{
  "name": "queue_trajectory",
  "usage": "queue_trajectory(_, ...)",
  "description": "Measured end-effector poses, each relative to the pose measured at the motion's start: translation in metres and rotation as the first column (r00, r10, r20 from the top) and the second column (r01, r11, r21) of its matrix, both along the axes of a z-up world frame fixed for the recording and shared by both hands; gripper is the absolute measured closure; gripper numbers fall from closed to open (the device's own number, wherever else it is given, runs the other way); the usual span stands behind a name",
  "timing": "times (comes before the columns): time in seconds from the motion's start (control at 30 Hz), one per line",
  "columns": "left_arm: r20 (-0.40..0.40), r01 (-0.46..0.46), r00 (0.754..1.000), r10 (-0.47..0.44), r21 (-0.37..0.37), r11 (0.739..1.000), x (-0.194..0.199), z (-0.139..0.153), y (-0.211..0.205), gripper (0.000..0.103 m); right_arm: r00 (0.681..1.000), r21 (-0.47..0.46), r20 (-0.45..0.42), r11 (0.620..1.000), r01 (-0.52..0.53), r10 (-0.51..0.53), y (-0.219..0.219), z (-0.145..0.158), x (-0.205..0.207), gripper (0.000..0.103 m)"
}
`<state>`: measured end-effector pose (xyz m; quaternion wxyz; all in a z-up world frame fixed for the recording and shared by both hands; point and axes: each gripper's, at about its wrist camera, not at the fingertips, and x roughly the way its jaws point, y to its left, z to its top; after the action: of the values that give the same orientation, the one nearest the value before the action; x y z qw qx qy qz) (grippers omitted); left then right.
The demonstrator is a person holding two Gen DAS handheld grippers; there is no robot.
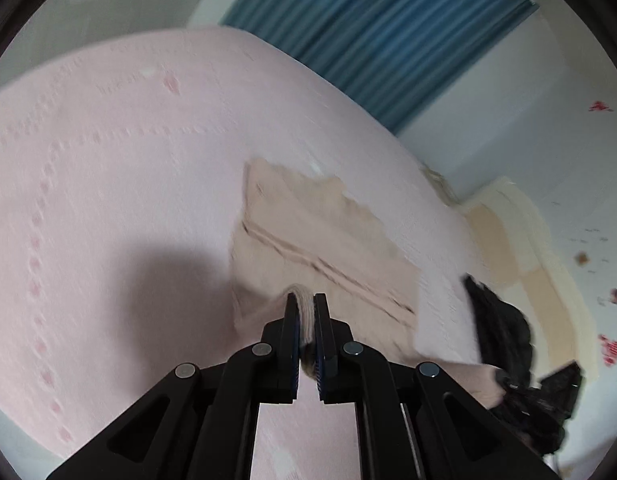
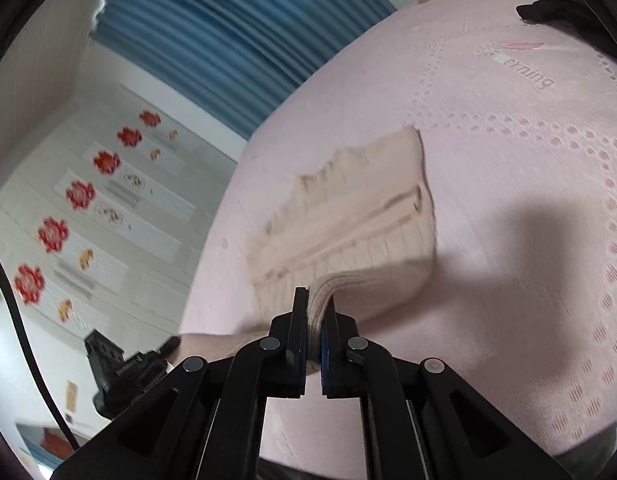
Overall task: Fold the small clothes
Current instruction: 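Lift the hem with both grippers and fold it up toward the collar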
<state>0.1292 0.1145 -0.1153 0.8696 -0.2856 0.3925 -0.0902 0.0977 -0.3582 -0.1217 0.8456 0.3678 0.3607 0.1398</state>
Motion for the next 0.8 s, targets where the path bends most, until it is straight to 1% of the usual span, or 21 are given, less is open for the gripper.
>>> queue_trajectory(0.03,0.004,-0.002,1.000,0.002,0.000,1.000,0.004,0.002,-0.001,0.096,1.000,0.012,0.002,1.000,0.009,-0.009,-0.003,0.004,0.008,0.098)
queue_trajectory(0.17,0.015,-0.024,1.000,0.024,0.023,0.999,0.044,0.010,-0.008,0.096,0.998,0.062,0.016,0.997,0.052,-0.054,-0.006,0.014,0.046,0.098)
queue_trajectory(0.2,0.014,-0.027,1.000,0.026,0.029,0.999,0.049,0.009,-0.014,0.096,0.998,0.074,0.015,0.996,0.058,-0.059,-0.006,0.013,0.055,0.098)
queue_trajectory(0.4,0.012,-0.032,0.999,0.032,0.092,0.995,0.113,0.006,-0.030,0.096,0.996,0.165,-0.010,0.982,0.091,-0.091,-0.016,0.001,0.118,0.098)
queue_trajectory(0.43,0.008,-0.026,1.000,0.026,0.098,0.995,0.129,0.004,-0.032,0.096,0.995,0.165,-0.020,0.982,0.096,-0.094,-0.018,-0.002,0.132,0.098)
queue_trajectory(0.63,-0.011,-0.017,1.000,0.018,0.107,0.994,0.193,-0.013,-0.041,0.096,0.991,0.129,-0.051,0.983,0.127,-0.121,-0.021,-0.020,0.190,0.098)
queue_trajectory(0.7,-0.020,-0.018,1.000,0.020,0.113,0.993,0.208,-0.019,-0.044,0.096,0.989,0.135,-0.068,0.981,0.143,-0.135,-0.022,-0.031,0.211,0.098)
queue_trajectory(0.8,-0.065,-0.013,0.998,0.019,0.095,0.995,0.237,-0.038,-0.048,0.096,0.984,0.114,-0.102,0.981,0.158,-0.146,-0.020,-0.048,0.235,0.098)
